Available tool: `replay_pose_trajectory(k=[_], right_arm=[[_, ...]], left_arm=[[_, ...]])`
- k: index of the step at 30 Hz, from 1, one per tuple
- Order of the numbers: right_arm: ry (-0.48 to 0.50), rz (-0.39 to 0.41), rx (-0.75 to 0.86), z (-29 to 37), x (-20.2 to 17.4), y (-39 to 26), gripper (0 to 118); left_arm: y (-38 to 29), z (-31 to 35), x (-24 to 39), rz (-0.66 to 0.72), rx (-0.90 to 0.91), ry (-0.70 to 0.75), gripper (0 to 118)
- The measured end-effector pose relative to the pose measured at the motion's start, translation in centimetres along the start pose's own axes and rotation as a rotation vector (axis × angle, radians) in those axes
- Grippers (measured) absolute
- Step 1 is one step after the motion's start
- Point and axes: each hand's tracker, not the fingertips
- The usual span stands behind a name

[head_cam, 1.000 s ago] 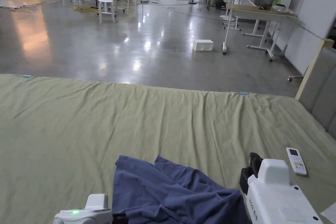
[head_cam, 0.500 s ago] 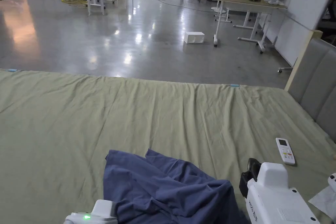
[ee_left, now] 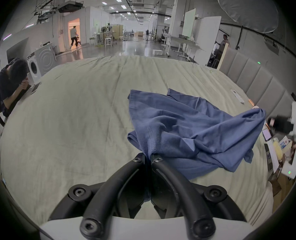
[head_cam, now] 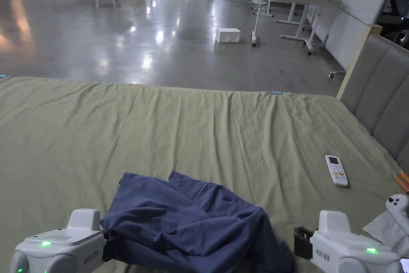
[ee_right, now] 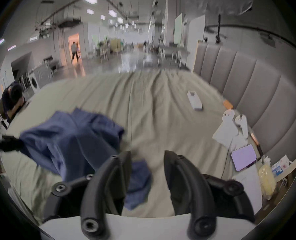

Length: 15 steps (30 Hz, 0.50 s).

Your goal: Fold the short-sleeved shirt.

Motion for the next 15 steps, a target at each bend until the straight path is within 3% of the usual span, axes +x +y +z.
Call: replay_pose_trajectory(k=[1,5,9,11,12,13,14,15], right_arm=[[0.016,-0.012,-0.033,-1.0,-0.1,-1.2,48],[0.037,-0.008,-0.183,-4.8,-1.4,-4.4,72],[0.075,0.035,-0.252,-7.4,-3.3,-6.8,71],[0.03,0.06,-0.192,-7.1,-3.9,-6.9,69],[0.031,0.068,-0.205,-7.0,-4.0,-6.7,61],[0.036,0.065,-0.2,-6.7,-4.0,-6.5,45],[0.041,0.061,-0.183,-6.5,-4.0,-6.4,12],[0.024,0.077,-0.161,-6.4,-4.2,-6.3,5]], left_arm=[[0.0,0.0,-0.2,0.002,0.0,0.0,6],[-0.4,-0.3,-0.6,-0.015,-0.012,0.011,6],[-0.9,-0.2,-0.4,-0.004,-0.025,0.015,6],[-1.1,-0.5,-0.7,0.006,-0.034,0.015,6],[-1.2,-0.5,-0.7,0.007,-0.036,0.016,6],[-1.2,-0.6,-0.7,0.008,-0.039,0.017,6],[-1.3,-0.7,-0.8,0.01,-0.042,0.019,6],[-1.3,-0.7,-0.9,0.011,-0.042,0.018,6]])
